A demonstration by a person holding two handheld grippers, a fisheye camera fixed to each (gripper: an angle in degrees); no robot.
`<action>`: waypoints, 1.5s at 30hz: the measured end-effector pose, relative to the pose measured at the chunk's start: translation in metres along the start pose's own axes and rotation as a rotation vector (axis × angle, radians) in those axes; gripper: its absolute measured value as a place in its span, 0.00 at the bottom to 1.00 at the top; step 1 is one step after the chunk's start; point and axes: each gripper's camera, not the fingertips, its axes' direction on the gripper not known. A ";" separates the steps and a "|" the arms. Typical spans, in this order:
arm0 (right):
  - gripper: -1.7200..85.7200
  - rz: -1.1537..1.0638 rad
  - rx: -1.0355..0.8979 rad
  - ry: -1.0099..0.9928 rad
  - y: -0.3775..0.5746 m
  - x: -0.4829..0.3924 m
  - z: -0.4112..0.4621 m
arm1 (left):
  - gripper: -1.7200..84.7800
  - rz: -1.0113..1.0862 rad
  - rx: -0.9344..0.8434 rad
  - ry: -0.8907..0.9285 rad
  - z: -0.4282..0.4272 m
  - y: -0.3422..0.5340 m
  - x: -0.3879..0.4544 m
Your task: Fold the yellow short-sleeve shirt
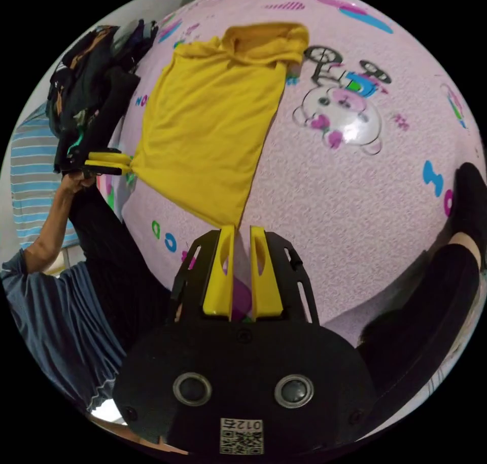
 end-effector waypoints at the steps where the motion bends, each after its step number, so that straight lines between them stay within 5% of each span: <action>1: 0.08 0.020 0.080 -0.008 -0.001 0.006 -0.011 | 0.05 -0.034 0.090 0.002 -0.013 0.001 -0.011; 7: 0.10 0.126 0.362 -0.085 -0.024 0.039 -0.042 | 0.06 -0.201 0.414 0.054 -0.050 -0.030 -0.065; 18: 0.14 0.240 0.407 -0.121 -0.081 0.057 -0.048 | 0.04 -0.212 0.416 0.001 -0.046 -0.118 -0.083; 28: 0.03 0.204 0.555 -0.246 -0.108 0.058 -0.084 | 0.02 -0.146 0.491 -0.025 -0.074 -0.112 -0.071; 32: 0.04 0.264 0.388 -0.079 -0.139 0.058 -0.069 | 0.02 -0.210 0.420 -0.047 -0.060 -0.122 -0.085; 38: 0.08 0.205 0.567 0.061 -0.115 0.034 -0.081 | 0.02 -0.311 0.483 -0.057 -0.056 -0.105 -0.096; 45: 0.09 -0.023 0.524 0.216 -0.114 -0.001 -0.064 | 0.03 -0.123 0.486 -0.014 -0.049 -0.100 -0.061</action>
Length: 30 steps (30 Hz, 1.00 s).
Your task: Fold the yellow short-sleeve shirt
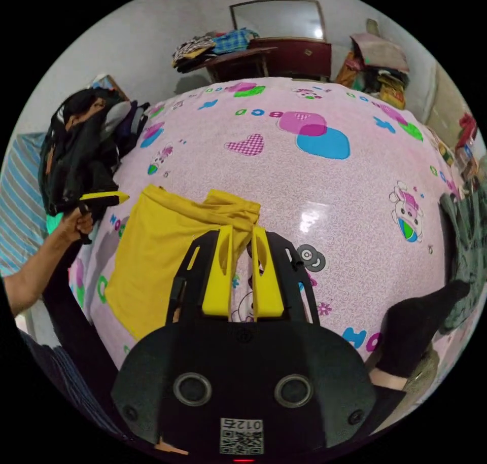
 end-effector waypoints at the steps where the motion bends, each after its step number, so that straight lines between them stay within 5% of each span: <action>1: 0.08 -0.029 -0.001 0.009 -0.002 -0.005 0.004 | 0.03 0.019 -0.006 0.006 0.003 0.000 0.004; 12: 0.08 0.185 -0.035 -0.044 -0.033 0.016 0.034 | 0.02 -0.076 -0.057 -0.001 0.031 -0.002 -0.003; 19: 0.09 -0.021 0.012 -0.107 -0.027 0.001 0.024 | 0.03 0.050 0.011 -0.048 0.016 -0.012 0.010; 30: 0.11 -0.223 -0.078 -0.059 -0.035 -0.015 0.039 | 0.05 0.169 -0.111 -0.141 0.047 -0.046 0.018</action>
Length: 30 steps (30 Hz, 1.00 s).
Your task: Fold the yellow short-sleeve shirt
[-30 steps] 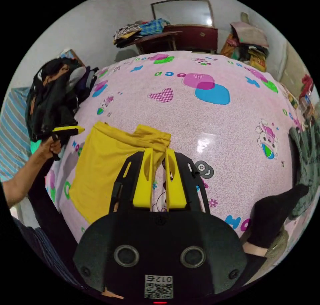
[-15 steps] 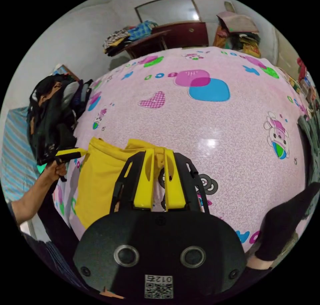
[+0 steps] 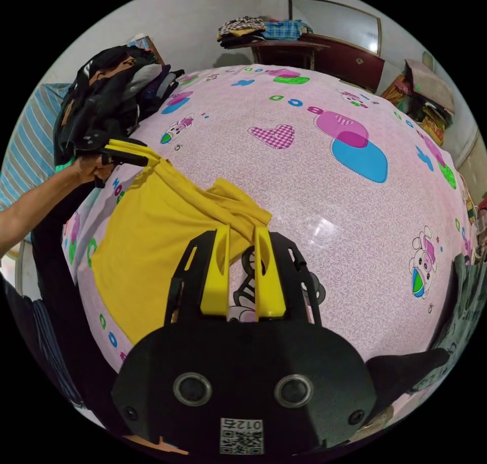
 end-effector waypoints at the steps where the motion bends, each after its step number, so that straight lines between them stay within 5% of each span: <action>1: 0.11 -0.007 0.004 0.000 0.001 0.001 -0.001 | 0.05 0.001 -0.001 -0.002 0.001 0.000 0.000; 16: 0.01 0.002 0.030 -0.042 -0.025 0.029 -0.006 | 0.02 -0.013 0.019 -0.009 -0.002 0.003 -0.009; 21: 0.01 -0.054 -0.092 -0.037 -0.033 0.040 0.014 | 0.02 -0.003 0.010 0.009 0.000 0.005 -0.019; 30: 0.01 -0.161 -0.036 -0.359 -0.045 0.080 -0.012 | 0.02 0.042 -0.008 0.058 -0.002 0.014 -0.039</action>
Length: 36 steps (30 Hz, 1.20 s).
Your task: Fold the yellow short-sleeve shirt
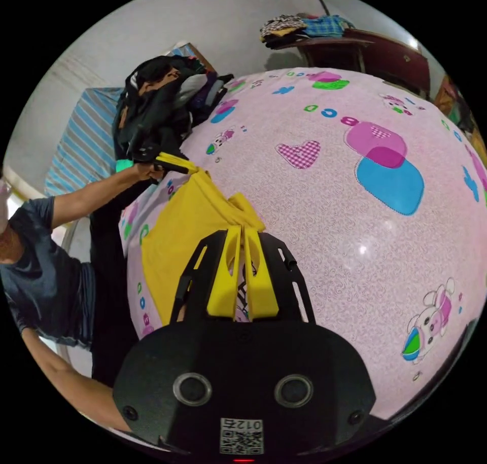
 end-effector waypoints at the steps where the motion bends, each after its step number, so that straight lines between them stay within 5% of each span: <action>1: 0.01 -0.036 -0.030 0.002 -0.006 0.000 -0.001 | 0.02 -0.003 0.005 0.002 -0.001 0.000 -0.001; 10: 0.06 -0.096 -0.284 0.169 -0.032 0.014 0.047 | 0.02 -0.079 0.020 0.035 0.002 0.006 -0.018; 17: 0.07 0.164 0.006 0.079 0.004 0.037 0.007 | 0.02 -0.187 0.068 0.128 -0.001 0.017 -0.037; 36: 0.01 0.126 0.008 0.114 0.025 0.024 0.032 | 0.02 -0.158 0.046 0.120 -0.008 0.019 -0.044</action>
